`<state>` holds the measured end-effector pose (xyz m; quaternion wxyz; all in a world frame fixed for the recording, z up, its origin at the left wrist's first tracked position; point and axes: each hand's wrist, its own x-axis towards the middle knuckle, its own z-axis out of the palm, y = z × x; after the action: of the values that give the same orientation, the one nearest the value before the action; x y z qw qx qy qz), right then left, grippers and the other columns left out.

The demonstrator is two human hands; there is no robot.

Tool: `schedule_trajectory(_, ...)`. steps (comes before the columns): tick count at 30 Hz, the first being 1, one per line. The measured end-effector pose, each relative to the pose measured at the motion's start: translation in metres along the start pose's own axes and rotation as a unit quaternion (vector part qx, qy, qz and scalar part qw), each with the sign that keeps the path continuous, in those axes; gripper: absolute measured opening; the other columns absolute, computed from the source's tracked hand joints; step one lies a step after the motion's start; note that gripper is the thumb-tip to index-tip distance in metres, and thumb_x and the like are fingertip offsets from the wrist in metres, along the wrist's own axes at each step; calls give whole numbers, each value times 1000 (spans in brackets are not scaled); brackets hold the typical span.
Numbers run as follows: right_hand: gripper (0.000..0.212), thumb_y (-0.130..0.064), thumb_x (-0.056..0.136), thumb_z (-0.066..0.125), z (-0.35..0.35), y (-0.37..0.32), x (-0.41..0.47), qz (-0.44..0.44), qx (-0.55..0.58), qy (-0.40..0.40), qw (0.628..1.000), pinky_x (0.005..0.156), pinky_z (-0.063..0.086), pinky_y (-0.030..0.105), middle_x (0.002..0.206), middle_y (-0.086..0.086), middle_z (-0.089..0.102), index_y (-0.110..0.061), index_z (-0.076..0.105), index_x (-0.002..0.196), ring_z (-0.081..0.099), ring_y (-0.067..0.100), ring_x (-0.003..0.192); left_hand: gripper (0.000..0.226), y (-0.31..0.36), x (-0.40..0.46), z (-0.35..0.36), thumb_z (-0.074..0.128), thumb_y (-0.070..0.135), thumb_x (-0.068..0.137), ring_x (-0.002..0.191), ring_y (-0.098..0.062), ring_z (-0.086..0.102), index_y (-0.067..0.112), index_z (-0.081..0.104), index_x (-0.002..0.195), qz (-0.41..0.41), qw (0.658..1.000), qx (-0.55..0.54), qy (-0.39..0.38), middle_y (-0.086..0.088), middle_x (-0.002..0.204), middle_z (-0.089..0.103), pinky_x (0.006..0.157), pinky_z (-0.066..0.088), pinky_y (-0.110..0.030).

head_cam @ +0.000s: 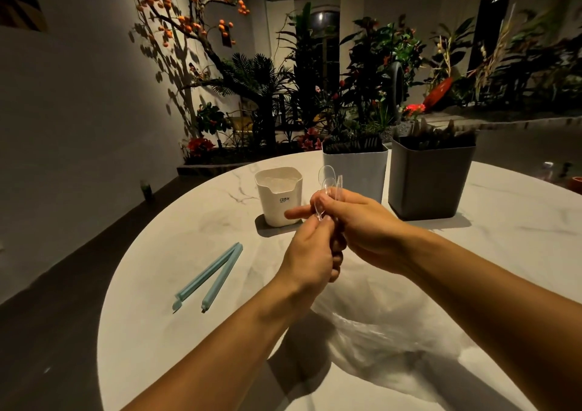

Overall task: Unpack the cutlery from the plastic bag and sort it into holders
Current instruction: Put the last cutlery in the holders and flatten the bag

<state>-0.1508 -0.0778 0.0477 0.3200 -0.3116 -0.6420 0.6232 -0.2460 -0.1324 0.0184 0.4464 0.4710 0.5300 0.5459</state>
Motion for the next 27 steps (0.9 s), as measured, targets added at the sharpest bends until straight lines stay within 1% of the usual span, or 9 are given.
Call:
schedule_trajectory(2, 29, -28, 108, 32, -1, 2, 3, -3, -3, -5, 1000, 78, 51, 24, 110, -1, 74, -9, 54, 110, 70, 12, 100, 40, -2, 3, -3, 31, 36, 109, 49, -5, 34, 16, 41, 75, 5, 1000, -9, 7, 4, 58, 37, 46, 29, -19)
schedule_trajectory(5, 40, -36, 107, 32, -7, 2, 5, -13, -43, -12, 999, 87, 52, 30, 115, -2, 72, -14, 63, 120, 66, 16, 108, 36, -4, 6, -11, 34, 40, 107, 51, -3, 39, 18, 52, 85, 19, 1000, -2, 14, 7, 57, 42, 47, 34, -17)
schedule_trajectory(10, 40, -40, 103, 38, -9, -3, 9, -54, -102, 4, 993, 81, 53, 29, 106, 1, 72, -19, 69, 116, 64, 18, 97, 31, 0, 7, -14, 37, 41, 107, 60, -4, 43, 25, 61, 116, 50, 998, -8, 36, 7, 70, 52, 48, 38, -14)
schedule_trajectory(14, 30, -37, 102, 43, -6, -7, 10, -96, -177, 62, 978, 75, 44, 24, 83, -12, 66, -27, 71, 101, 55, 10, 80, 31, 4, 10, -19, 35, 38, 108, 59, -6, 39, 21, 61, 107, 67, 994, -28, 76, 0, 77, 52, 47, 34, -17)
schedule_trajectory(16, 29, -34, 101, 47, -7, -9, 8, -99, -151, 82, 980, 62, 42, 24, 61, -10, 54, -22, 72, 96, 45, 8, 61, 33, 4, 13, -25, 35, 38, 108, 59, -7, 39, 19, 58, 94, 65, 992, -18, 104, 0, 77, 53, 49, 36, -18)
schedule_trajectory(19, 32, -33, 100, 50, -12, -12, 4, -86, -58, 81, 991, 47, 40, 21, 60, -2, 50, -9, 72, 97, 45, 10, 51, 37, 4, 14, -31, 32, 39, 108, 59, -8, 38, 19, 53, 86, 56, 991, 4, 122, 1, 73, 51, 49, 36, -18)
schedule_trajectory(22, 36, -36, 99, 49, -15, -19, -2, -80, 28, 55, 995, 61, 54, 22, 78, 7, 66, -8, 71, 103, 65, 14, 67, 38, 6, 13, -34, 30, 40, 108, 56, -7, 35, 17, 51, 87, 53, 991, 7, 123, 0, 73, 48, 48, 34, -18)
schedule_trajectory(25, 55, -50, 100, 40, -16, -21, -4, -46, 94, 39, 994, 68, 57, 23, 93, 10, 75, -7, 73, 107, 72, 14, 82, 38, 9, 12, -35, 30, 39, 109, 52, -7, 34, 16, 50, 86, 52, 992, -14, 111, 0, 70, 48, 47, 31, -19)
schedule_trajectory(27, 45, -39, 104, 40, -12, -21, -4, -48, 76, 28, 996, 68, 57, 23, 90, 9, 74, -7, 72, 108, 71, 15, 80, 38, 11, 11, -34, 30, 39, 109, 51, -6, 33, 16, 50, 86, 52, 993, -23, 104, 2, 66, 45, 46, 30, -19)
